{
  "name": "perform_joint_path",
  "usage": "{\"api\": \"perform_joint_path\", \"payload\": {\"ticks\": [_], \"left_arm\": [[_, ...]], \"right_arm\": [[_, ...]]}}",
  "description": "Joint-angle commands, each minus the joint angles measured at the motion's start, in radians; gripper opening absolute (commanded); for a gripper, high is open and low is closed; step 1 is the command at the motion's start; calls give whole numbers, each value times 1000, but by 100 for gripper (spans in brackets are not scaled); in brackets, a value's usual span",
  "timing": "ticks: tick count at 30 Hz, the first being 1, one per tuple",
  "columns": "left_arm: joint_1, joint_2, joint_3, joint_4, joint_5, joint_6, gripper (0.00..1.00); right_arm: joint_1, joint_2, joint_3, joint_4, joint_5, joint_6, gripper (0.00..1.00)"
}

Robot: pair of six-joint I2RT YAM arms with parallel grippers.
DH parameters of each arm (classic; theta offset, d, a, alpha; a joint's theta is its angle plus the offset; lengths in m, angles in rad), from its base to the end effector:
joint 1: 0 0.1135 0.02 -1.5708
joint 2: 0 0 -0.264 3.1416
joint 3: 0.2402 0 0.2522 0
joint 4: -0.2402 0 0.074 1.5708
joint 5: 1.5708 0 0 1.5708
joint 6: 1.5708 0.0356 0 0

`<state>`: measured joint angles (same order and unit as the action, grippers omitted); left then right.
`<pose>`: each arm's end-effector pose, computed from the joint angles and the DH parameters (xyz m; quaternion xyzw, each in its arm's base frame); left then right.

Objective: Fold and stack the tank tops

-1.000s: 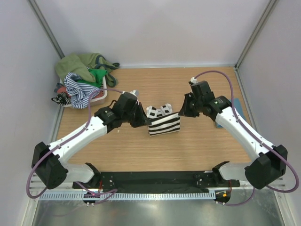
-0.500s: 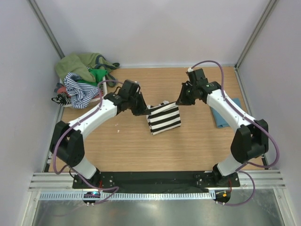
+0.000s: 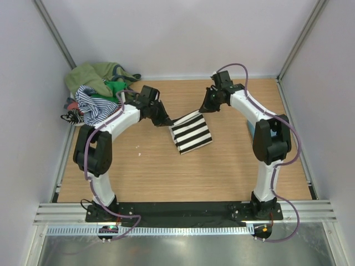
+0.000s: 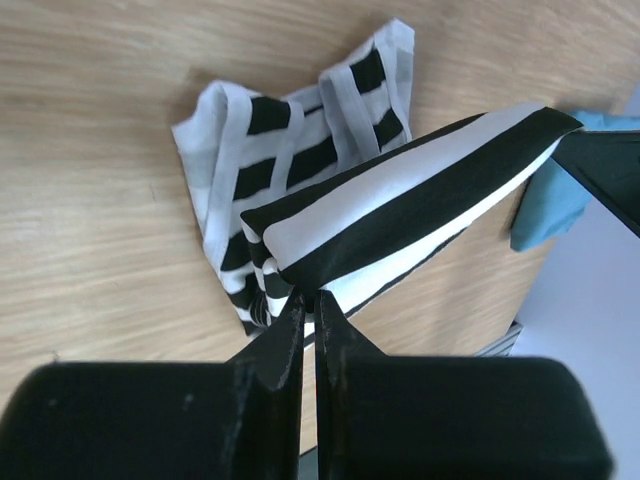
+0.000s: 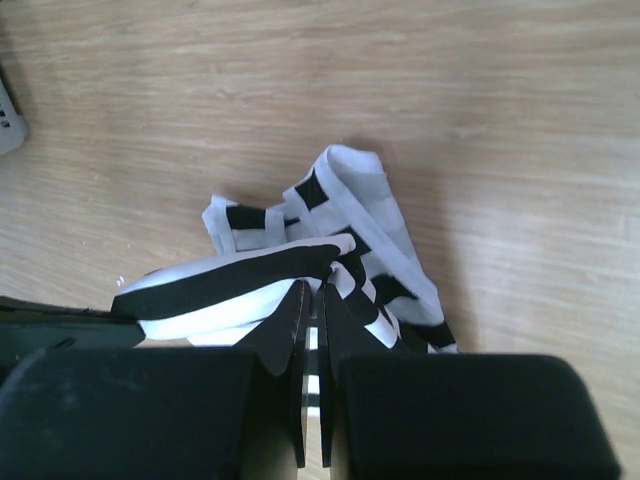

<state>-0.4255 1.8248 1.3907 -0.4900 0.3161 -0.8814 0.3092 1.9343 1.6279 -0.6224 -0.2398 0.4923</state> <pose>0.3587 -0.1747 0.2344 -0.1629 0.9234 -0.3093 0.1584 0.4075 0.1391 0.2566 0.0486 0.9416 0.2267 0.2442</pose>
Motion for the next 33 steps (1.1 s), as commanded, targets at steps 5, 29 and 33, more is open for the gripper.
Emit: {"api": "perform_joint_path", "payload": {"ticks": [5,29,33], "left_arm": [[40,88,113,-24,35,30,2],[114,50,71,8,-63,44,54],[91,-18,50,25,-69,62,52]], "right_arm": [[-30,129,116,105,-29,12,3],[-61,-29,-124,464,-116,42,62],[-61,-123,-249,489,-187,31,49]]}}
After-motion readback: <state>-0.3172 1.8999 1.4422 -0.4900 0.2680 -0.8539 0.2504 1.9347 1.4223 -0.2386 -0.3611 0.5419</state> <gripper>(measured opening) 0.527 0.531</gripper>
